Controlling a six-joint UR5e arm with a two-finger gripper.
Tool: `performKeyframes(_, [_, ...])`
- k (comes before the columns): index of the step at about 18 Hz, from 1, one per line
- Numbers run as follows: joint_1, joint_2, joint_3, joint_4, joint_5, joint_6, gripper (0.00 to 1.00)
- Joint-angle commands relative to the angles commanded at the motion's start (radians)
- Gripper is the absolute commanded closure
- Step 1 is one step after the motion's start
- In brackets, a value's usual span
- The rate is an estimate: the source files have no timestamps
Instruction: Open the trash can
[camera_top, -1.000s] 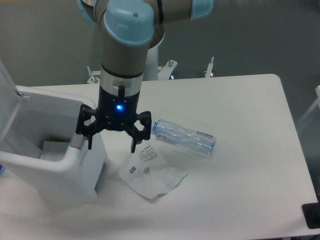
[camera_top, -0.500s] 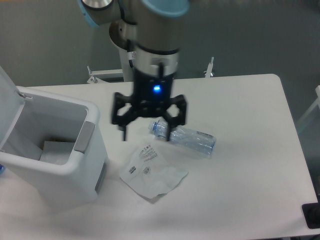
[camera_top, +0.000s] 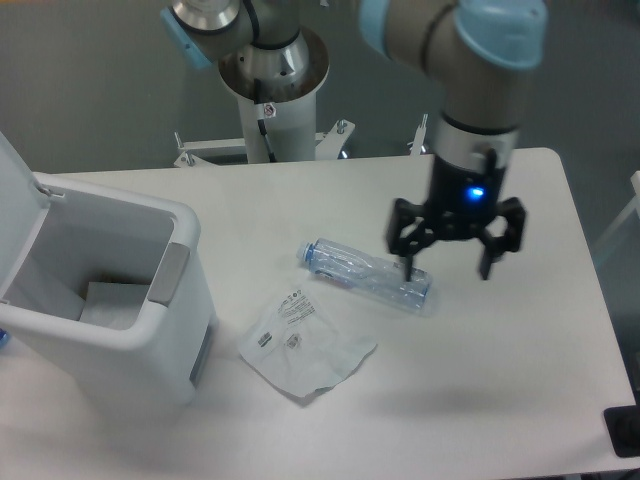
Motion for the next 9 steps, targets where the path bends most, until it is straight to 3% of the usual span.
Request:
performKeyframes(6, [-0.003, -0.081, -0.006, 0.002, 0.123, 0.319, 0.00])
performKeyframes(9, [-0.003, -0.085, -0.023, 0.008, 0.123, 0.335, 0.00])
